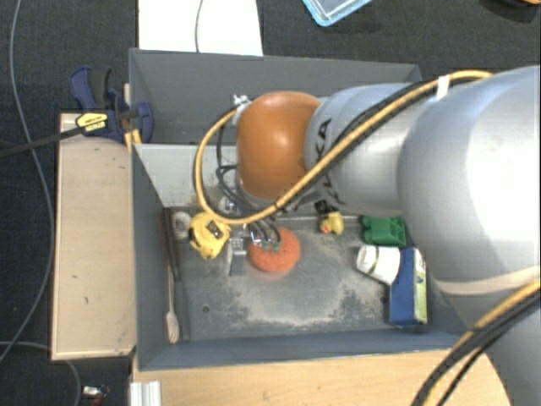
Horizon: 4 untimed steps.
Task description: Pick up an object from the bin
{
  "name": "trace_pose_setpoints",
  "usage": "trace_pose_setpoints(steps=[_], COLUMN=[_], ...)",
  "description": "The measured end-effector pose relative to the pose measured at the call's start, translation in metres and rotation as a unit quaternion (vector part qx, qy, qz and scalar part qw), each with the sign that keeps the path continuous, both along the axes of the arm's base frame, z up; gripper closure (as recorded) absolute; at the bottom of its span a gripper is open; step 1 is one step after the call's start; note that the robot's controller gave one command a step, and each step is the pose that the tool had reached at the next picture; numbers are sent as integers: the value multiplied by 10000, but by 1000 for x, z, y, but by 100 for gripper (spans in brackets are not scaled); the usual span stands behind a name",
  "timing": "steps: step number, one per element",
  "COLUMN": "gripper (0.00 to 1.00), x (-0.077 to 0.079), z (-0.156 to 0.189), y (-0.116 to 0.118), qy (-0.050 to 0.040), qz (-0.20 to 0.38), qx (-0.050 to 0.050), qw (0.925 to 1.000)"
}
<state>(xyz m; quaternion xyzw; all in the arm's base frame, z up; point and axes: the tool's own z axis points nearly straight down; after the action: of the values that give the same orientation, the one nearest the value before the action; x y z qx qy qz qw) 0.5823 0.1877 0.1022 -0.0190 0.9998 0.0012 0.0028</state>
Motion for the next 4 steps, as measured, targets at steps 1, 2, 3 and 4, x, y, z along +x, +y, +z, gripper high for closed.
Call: trace_pose_setpoints(steps=[1, 2, 3, 4], gripper=[0, 0, 100, 100], x=[2, -13, -9, -9], z=[22, -14, -1, -1], y=[-40, -76, -131, -131], qy=[26, 7, -34, -34], qz=[-1280, -508, -825, -832], qx=[4, 3, 20, 21], qw=[9918, 9987, 9966, 9965])
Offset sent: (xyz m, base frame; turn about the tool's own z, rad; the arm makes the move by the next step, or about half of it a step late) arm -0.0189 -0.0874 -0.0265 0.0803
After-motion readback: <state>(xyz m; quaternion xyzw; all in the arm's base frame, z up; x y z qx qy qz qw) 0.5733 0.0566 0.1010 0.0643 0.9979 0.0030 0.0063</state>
